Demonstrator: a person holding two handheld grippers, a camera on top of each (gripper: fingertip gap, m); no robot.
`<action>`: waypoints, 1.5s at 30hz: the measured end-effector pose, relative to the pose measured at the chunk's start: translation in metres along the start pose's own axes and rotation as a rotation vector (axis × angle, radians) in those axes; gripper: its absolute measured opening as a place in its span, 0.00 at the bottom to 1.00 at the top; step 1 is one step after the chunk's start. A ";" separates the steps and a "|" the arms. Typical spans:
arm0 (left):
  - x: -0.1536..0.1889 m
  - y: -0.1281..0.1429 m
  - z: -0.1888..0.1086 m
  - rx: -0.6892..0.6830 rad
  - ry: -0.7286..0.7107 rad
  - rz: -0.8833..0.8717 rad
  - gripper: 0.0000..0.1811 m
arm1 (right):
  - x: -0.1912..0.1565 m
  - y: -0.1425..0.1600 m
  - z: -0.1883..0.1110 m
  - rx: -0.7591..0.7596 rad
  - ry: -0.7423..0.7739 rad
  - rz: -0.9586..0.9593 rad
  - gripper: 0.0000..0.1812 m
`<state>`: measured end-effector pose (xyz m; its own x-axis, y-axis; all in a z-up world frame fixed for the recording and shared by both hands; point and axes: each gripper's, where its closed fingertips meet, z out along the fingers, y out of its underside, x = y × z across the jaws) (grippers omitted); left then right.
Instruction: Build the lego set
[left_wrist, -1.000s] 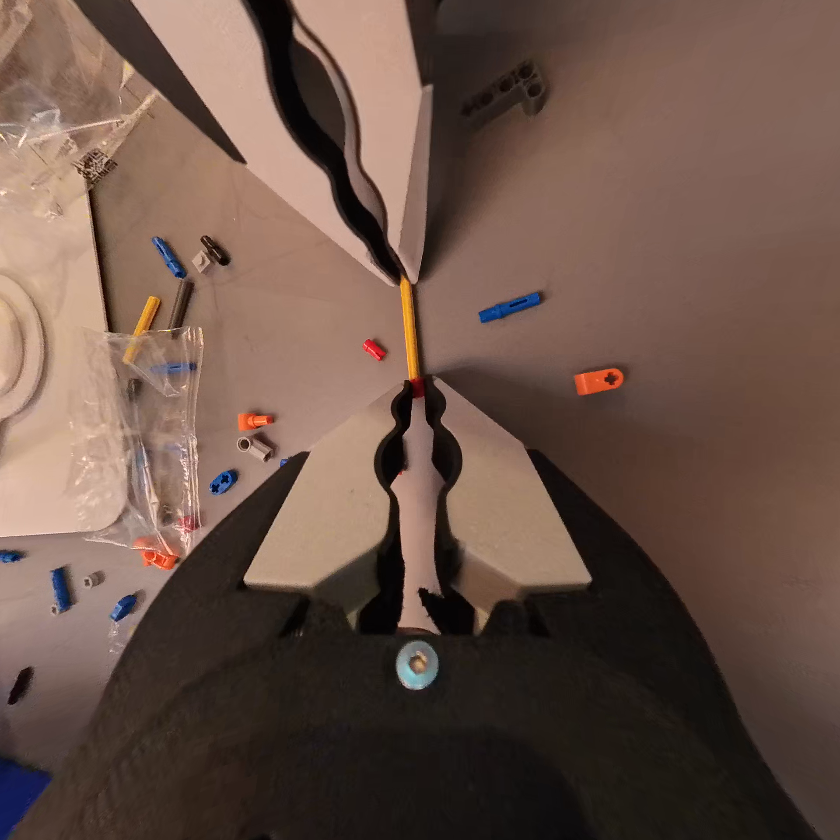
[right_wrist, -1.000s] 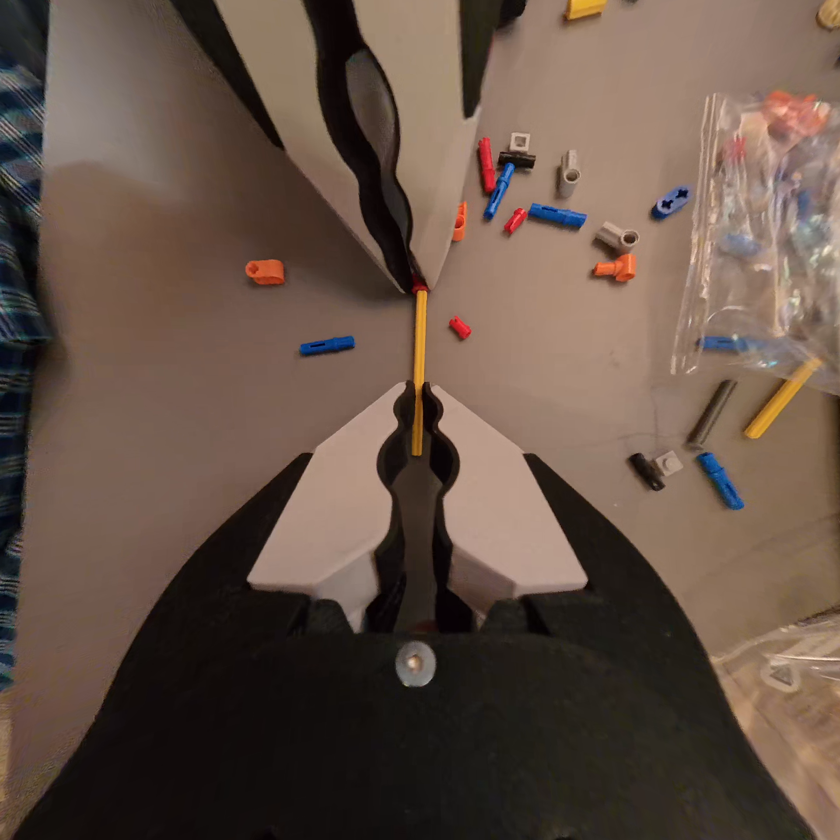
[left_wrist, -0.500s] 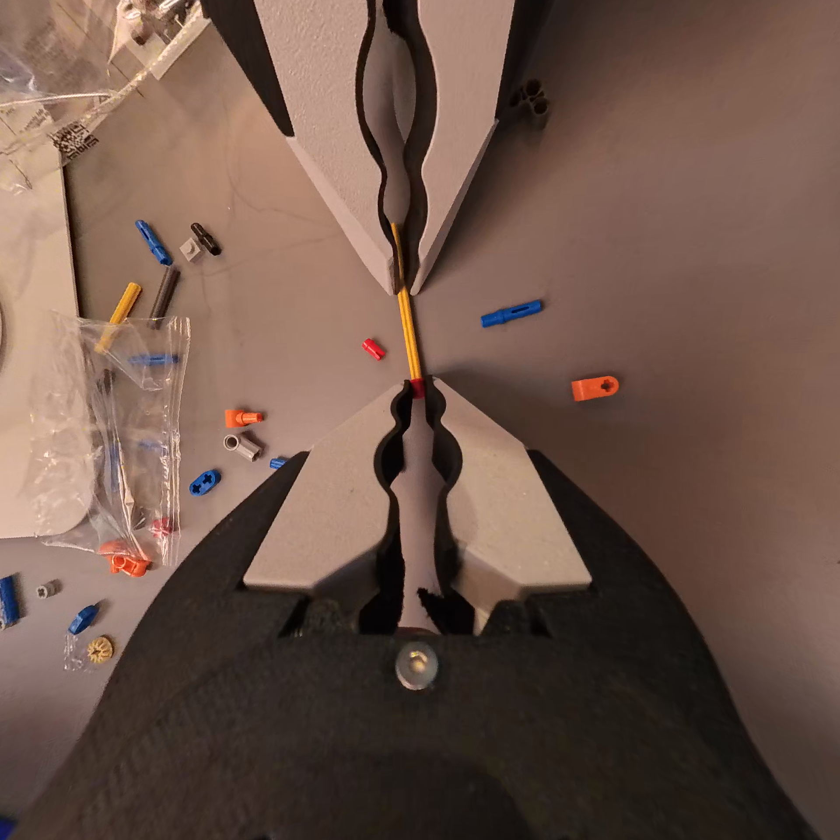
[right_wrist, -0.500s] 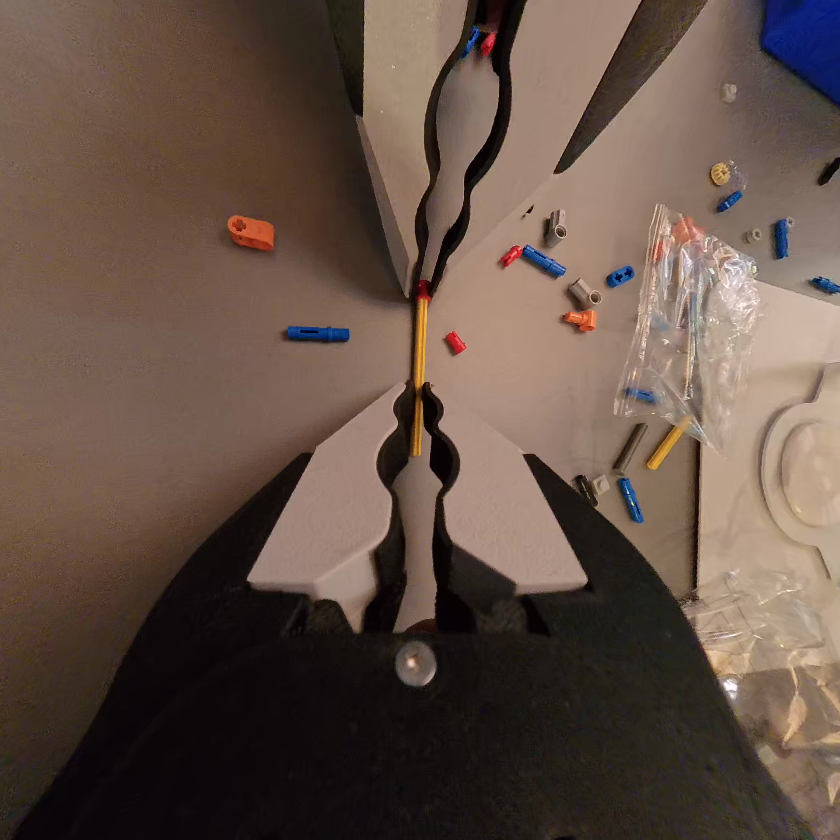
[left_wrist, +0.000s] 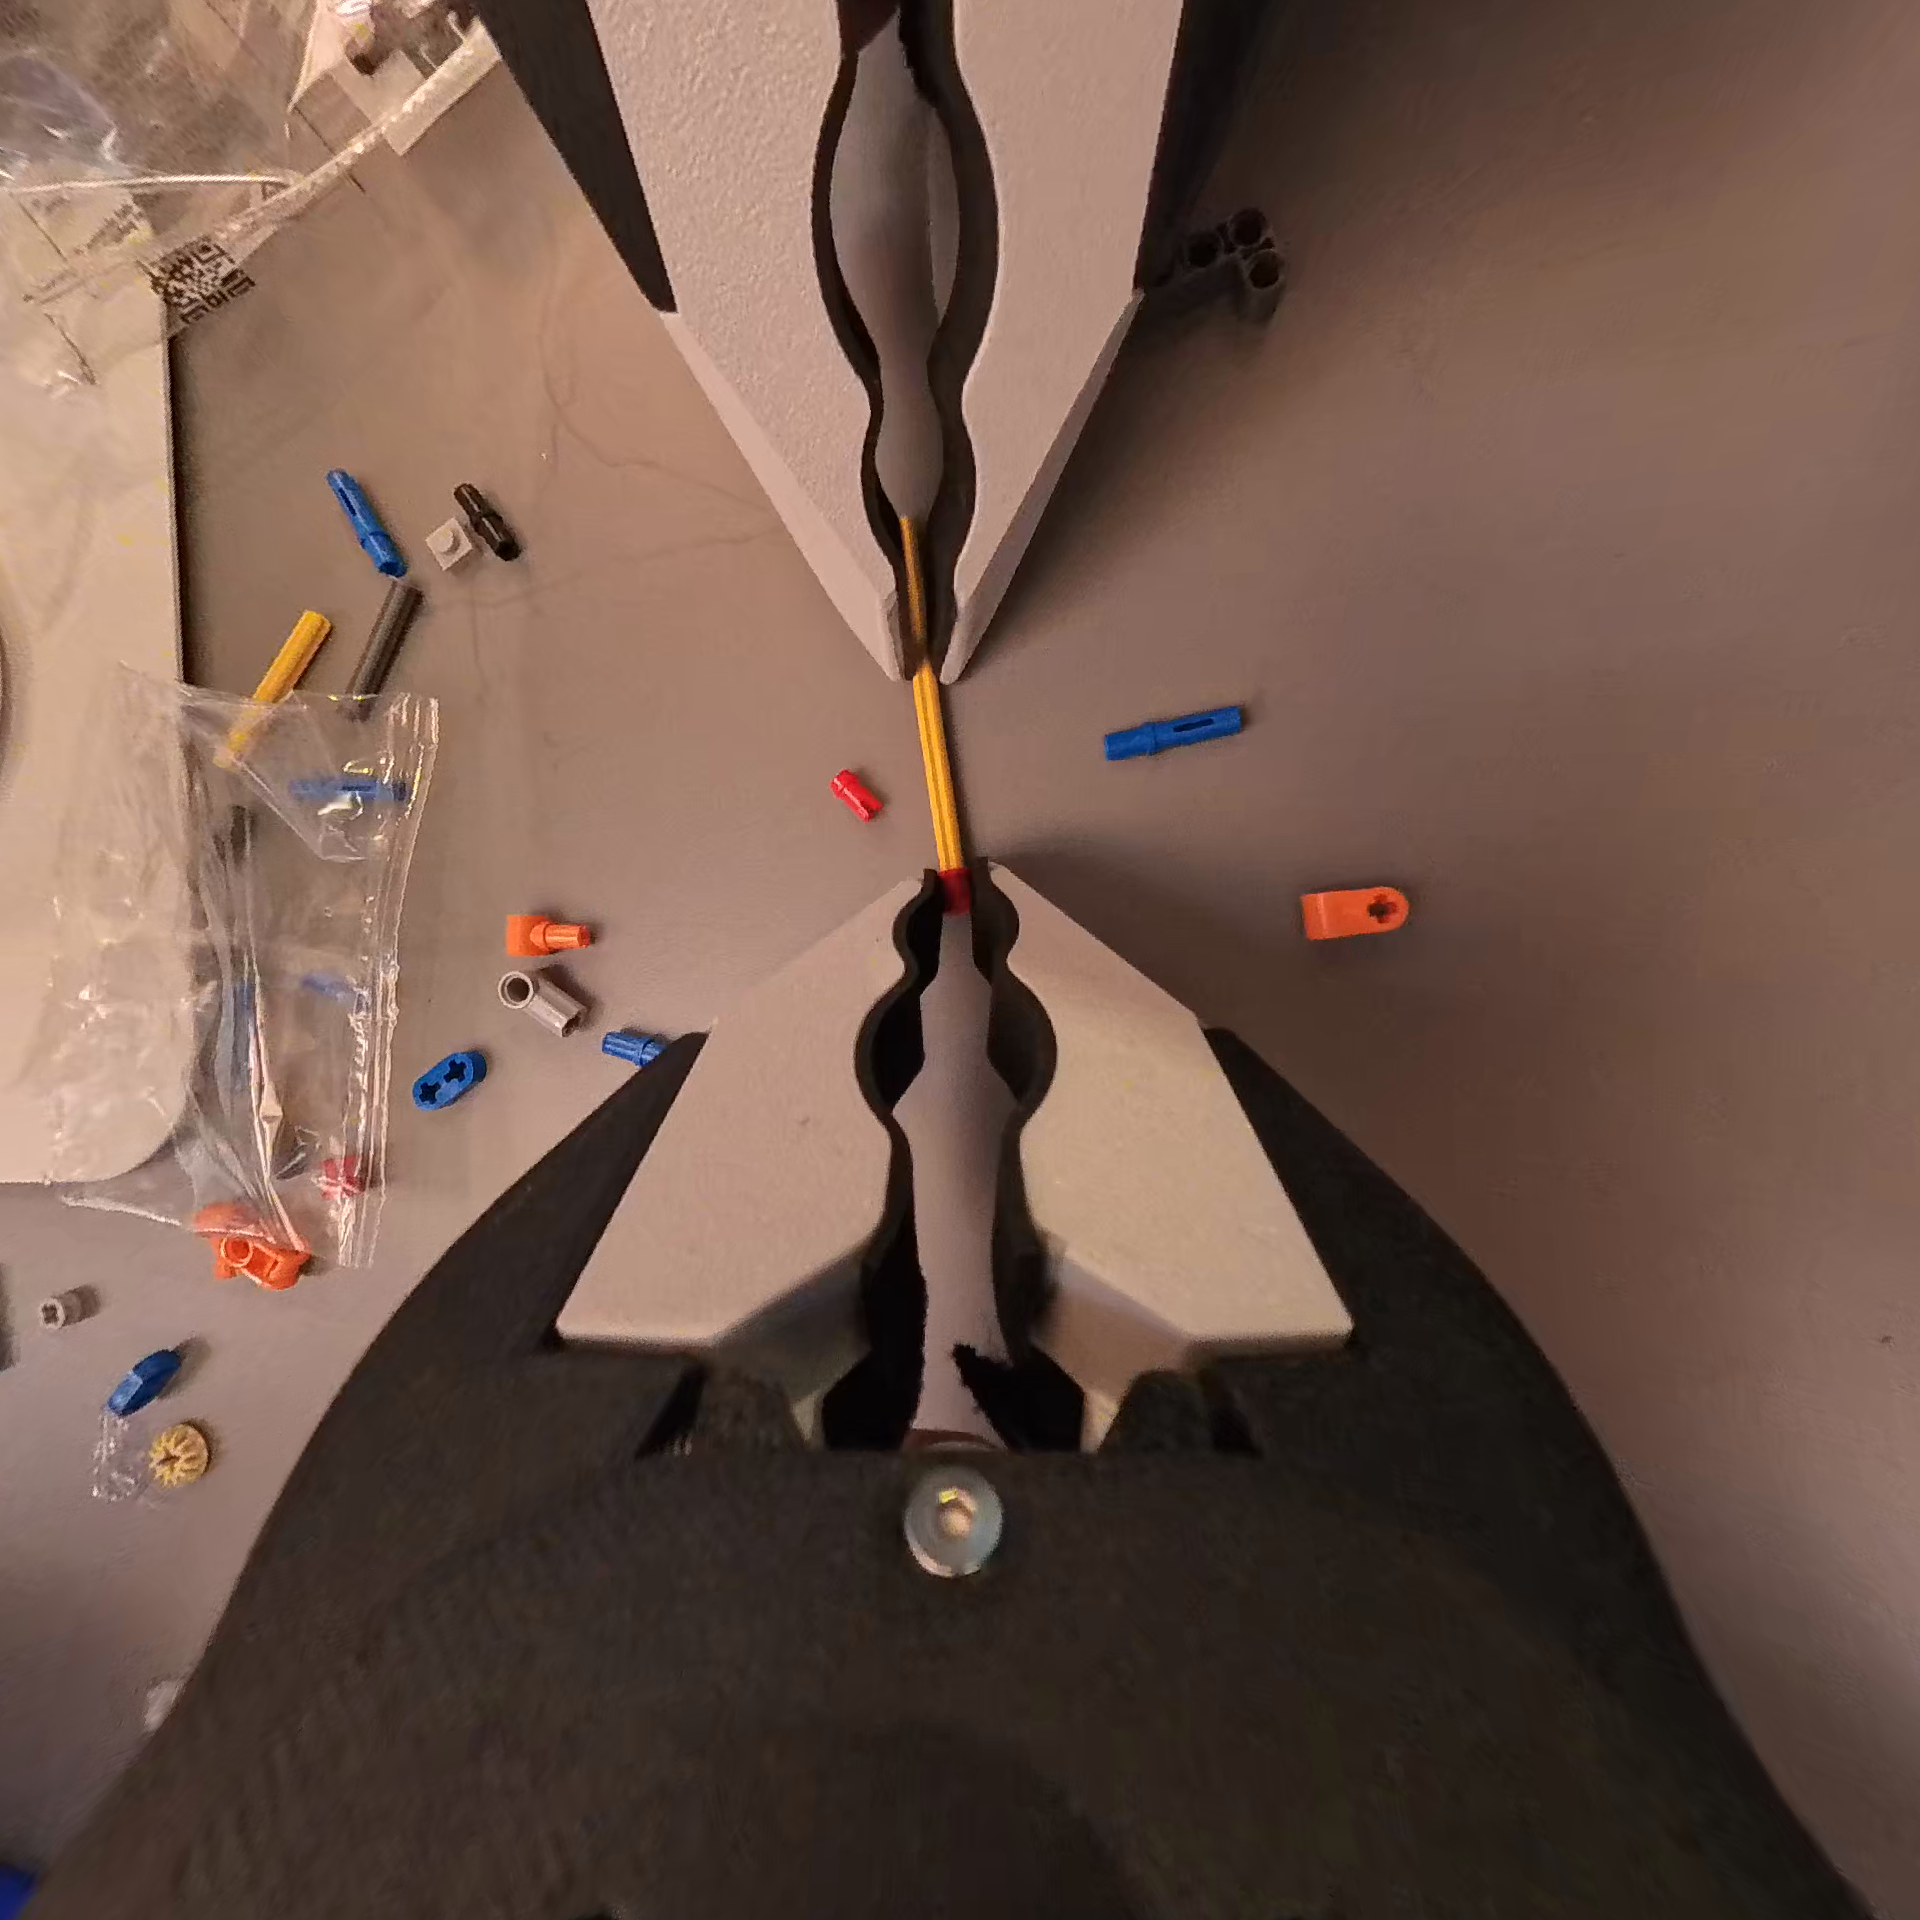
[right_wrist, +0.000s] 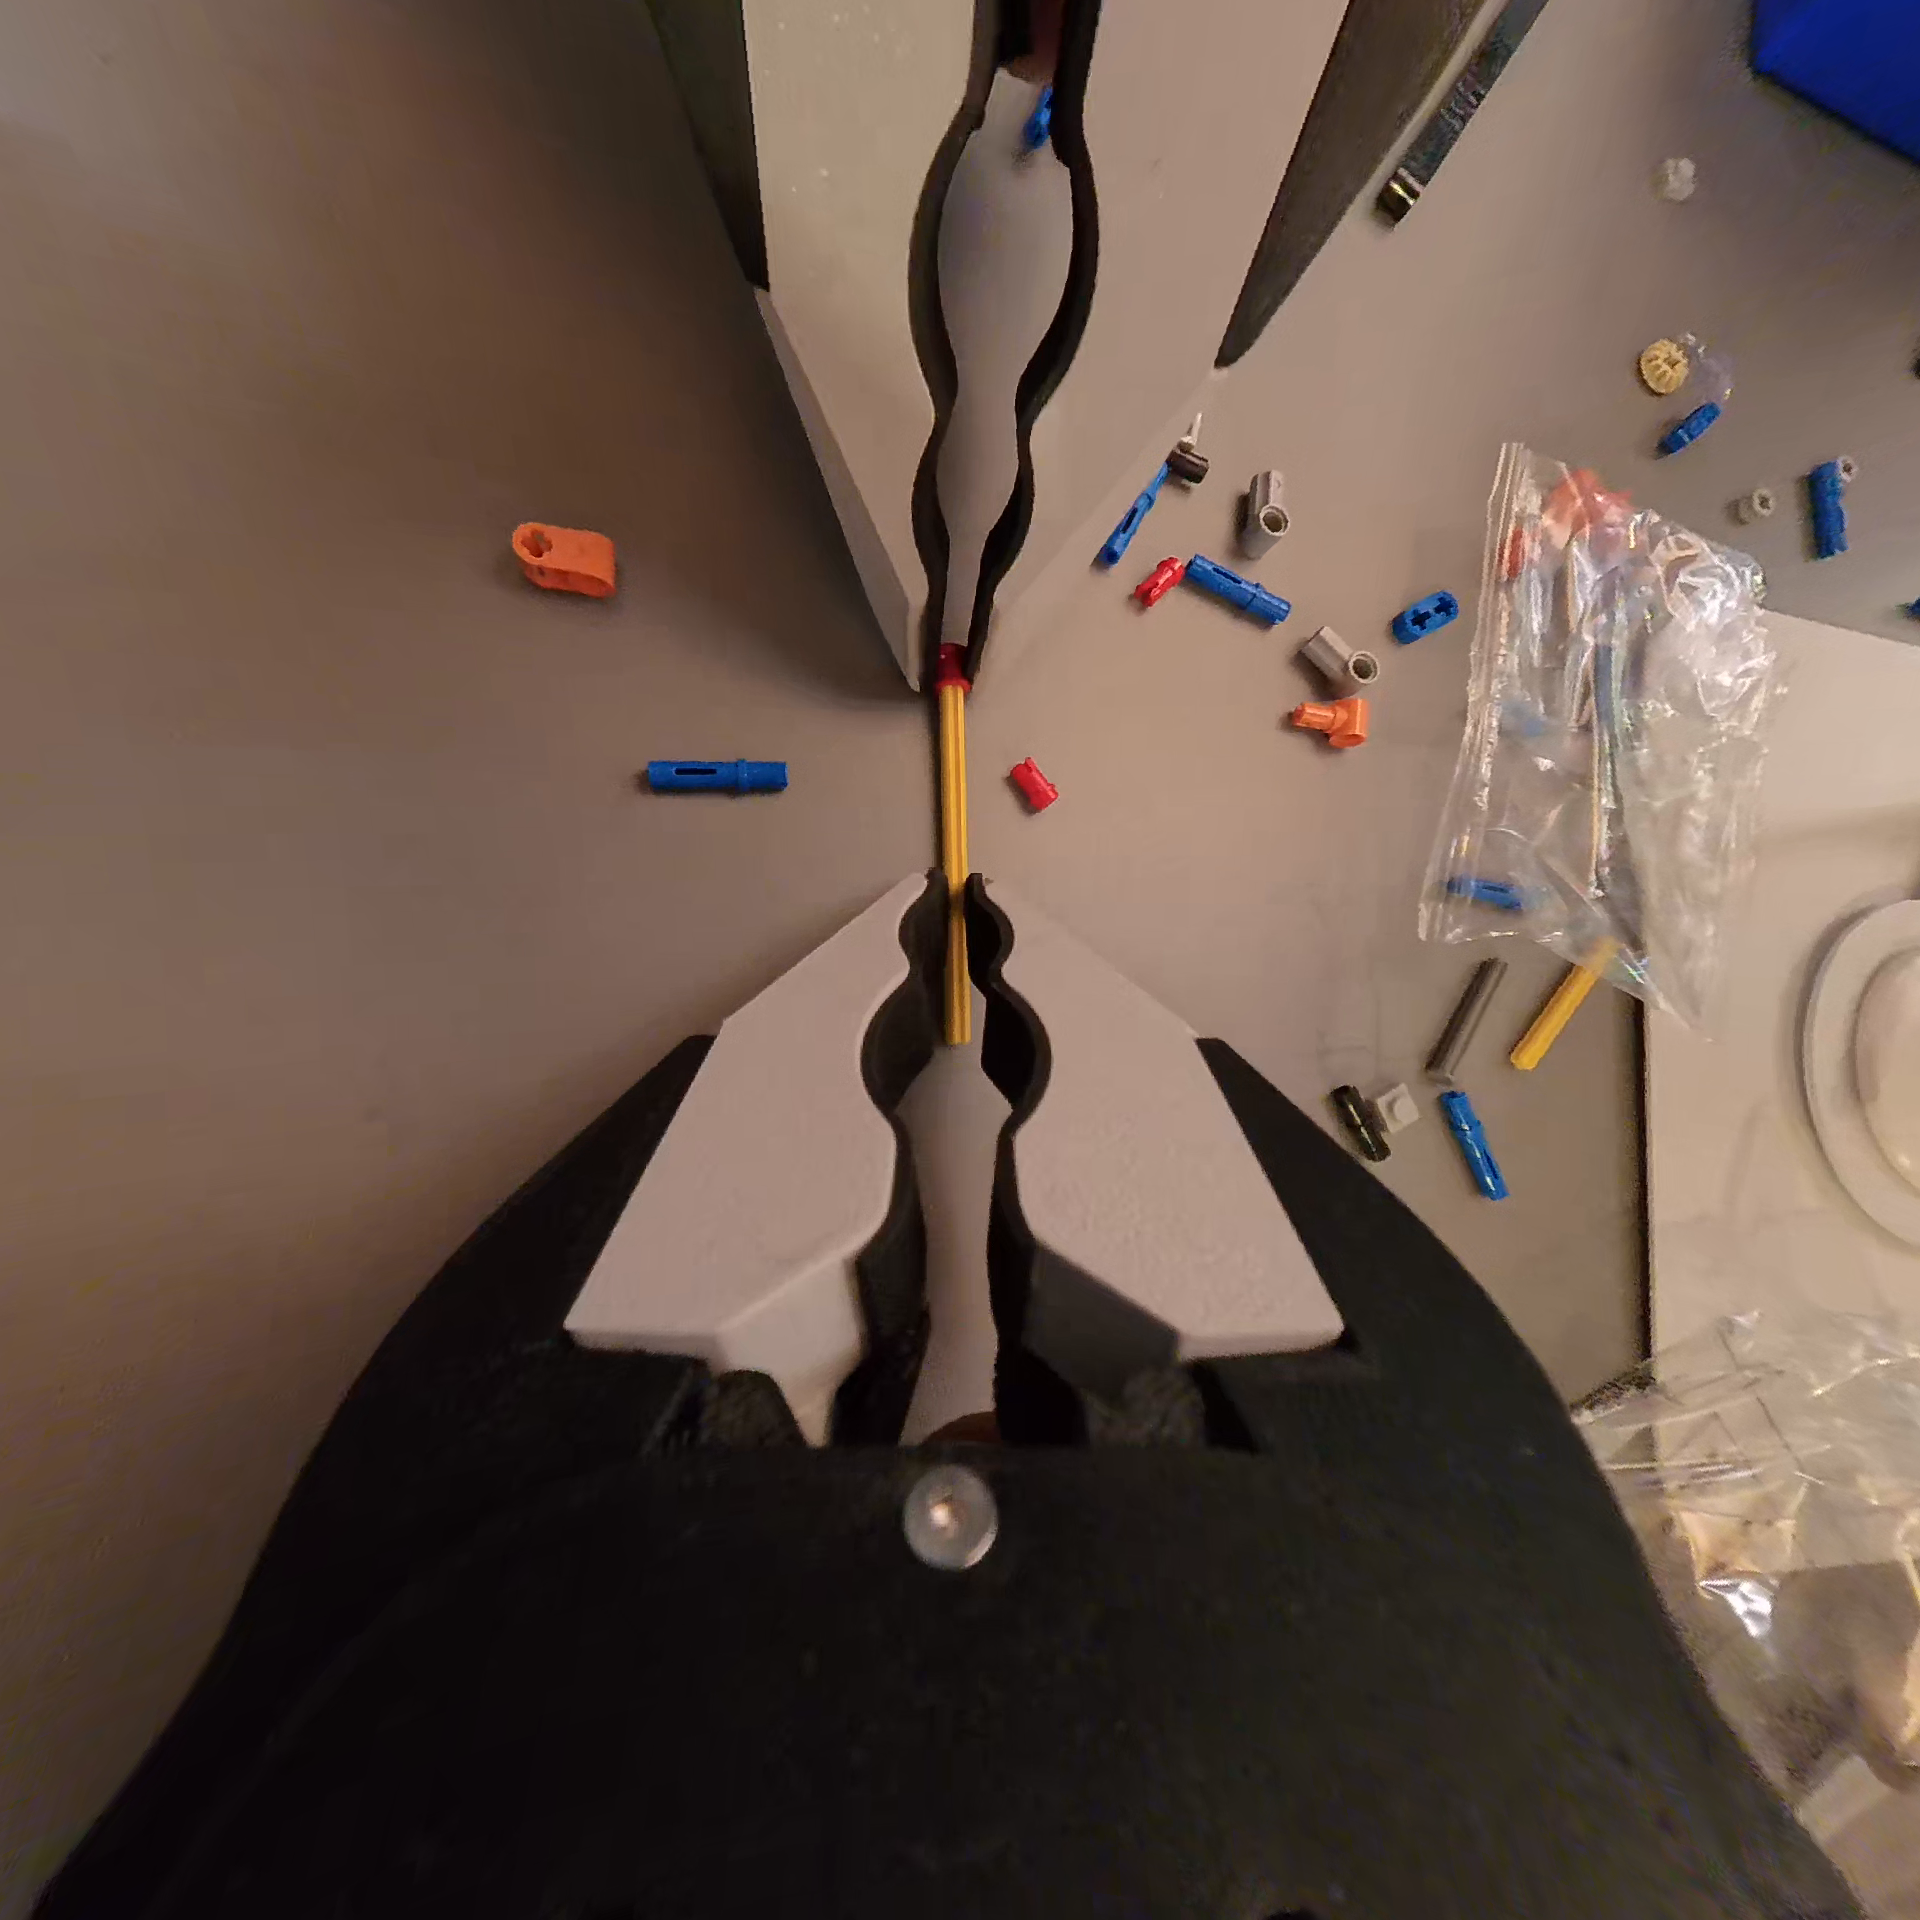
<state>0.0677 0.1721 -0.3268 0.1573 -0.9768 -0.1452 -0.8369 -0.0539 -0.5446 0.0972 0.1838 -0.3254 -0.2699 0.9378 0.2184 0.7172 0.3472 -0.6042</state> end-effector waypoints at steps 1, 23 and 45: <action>0.000 0.000 0.000 0.007 0.001 -0.005 0.01 | 0.000 0.000 0.000 0.001 -0.004 0.005 0.00; 0.002 -0.001 0.000 0.079 0.004 -0.066 0.01 | 0.000 -0.002 0.001 0.073 -0.075 0.007 0.01; 0.002 -0.013 0.008 0.067 -0.024 -0.073 0.01 | -0.004 -0.017 0.012 0.114 -0.139 0.083 0.01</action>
<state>0.0827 0.1723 -0.3264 0.2300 -0.9655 -0.1223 -0.7858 -0.1101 -0.6086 0.0784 0.1735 -0.3247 -0.3048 0.9504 0.0615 0.6653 0.2587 -0.7003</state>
